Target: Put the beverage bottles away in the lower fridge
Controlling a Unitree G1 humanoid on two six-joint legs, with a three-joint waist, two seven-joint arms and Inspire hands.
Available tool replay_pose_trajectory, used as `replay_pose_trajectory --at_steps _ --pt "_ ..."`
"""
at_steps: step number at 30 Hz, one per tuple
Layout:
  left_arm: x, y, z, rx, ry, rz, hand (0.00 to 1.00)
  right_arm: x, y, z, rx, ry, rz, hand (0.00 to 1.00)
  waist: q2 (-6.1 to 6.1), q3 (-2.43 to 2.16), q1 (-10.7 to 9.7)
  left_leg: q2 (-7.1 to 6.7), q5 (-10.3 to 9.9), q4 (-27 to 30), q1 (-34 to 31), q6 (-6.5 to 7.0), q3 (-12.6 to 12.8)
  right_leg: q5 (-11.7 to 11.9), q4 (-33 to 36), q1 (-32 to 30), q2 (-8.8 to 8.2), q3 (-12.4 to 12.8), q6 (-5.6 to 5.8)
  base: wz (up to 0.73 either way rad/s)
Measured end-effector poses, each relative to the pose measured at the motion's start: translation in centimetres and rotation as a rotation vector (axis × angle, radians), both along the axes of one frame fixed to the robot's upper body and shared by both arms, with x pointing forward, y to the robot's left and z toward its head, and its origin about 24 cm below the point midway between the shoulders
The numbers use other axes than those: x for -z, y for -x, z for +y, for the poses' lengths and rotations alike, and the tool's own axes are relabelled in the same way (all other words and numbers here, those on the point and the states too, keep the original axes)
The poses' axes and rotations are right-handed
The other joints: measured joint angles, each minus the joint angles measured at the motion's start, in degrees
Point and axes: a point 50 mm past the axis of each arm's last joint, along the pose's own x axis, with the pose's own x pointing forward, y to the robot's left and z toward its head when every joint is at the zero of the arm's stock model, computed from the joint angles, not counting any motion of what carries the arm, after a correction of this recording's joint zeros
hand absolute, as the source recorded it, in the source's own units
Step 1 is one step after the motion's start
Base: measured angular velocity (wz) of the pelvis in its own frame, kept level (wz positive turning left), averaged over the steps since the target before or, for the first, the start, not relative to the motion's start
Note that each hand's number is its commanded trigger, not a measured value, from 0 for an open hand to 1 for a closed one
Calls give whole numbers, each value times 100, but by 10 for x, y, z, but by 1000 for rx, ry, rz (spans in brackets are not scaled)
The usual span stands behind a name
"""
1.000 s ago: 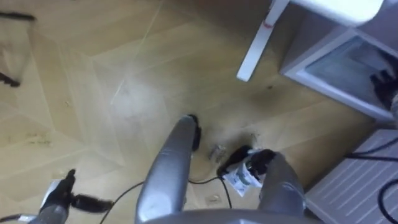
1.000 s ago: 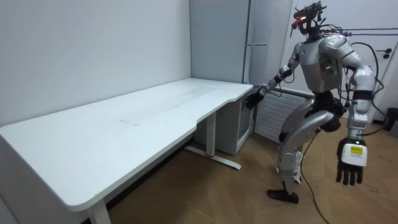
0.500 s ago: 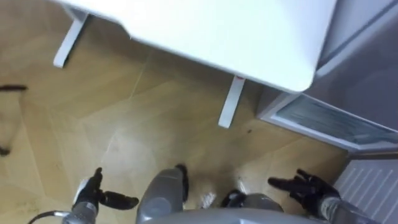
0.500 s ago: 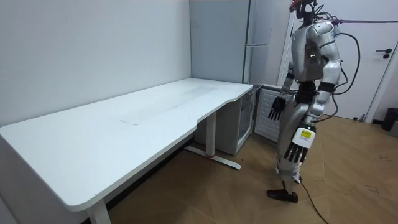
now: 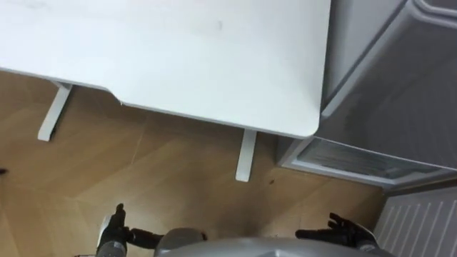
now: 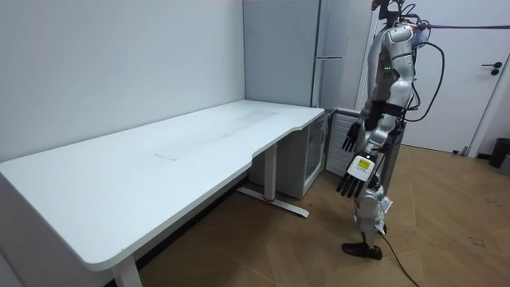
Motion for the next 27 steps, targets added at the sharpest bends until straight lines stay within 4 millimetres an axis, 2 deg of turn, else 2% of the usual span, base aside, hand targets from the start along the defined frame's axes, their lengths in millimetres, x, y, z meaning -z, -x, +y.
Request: replay_pose_trajectory --at_steps 4,10,14,17,19,22,24,25,27 --pt "1 3 2 -15 -3 15 0 2 3 3 21 0 14 0 -34 -4 -18 -11 0 -94 189 0 41 6 -57 110 8 182 10 -15" --pt "1 8 6 -46 -8 41 0 1 -1 -1 40 29 21 0 -79 -1 -74 -10 0 -169 352 0 146 13 -71 165 29 590 16 -10" --pt "2 11 10 -94 6 47 0 -4 -13 -11 106 91 -29 0 -39 -3 -188 -2 -1 -160 416 2 207 50 -83 202 38 685 17 -10" --pt "2 11 10 -58 -8 57 0 -9 -24 -16 107 148 -75 0 -18 -10 -276 14 -1 -143 448 4 278 65 -48 199 41 742 13 -11" --pt "2 11 10 -35 -16 62 0 -15 -38 -20 95 195 -132 0 -8 -13 -306 26 0 -141 479 7 335 77 -27 195 45 801 10 -17" --pt "0 8 14 -15 -37 54 0 -38 -73 -31 89 311 -297 0 9 -23 -441 56 0 -160 500 11 390 120 -26 176 85 962 0 -20" --pt "-2 6 19 -30 -53 41 0 -68 -102 -38 84 429 -484 0 13 -38 -481 94 0 -167 507 11 494 144 -36 123 116 1061 -21 -24" --pt "-3 5 19 -30 -55 40 0 -74 -105 -39 82 459 -517 0 4 -46 -496 94 0 -169 514 11 501 145 -41 120 116 1072 -21 -11" --pt "-3 5 18 -11 -60 36 0 -82 -98 -45 97 545 -520 0 -7 -63 -451 94 1 -210 575 13 601 149 -33 86 119 1203 -16 -20"
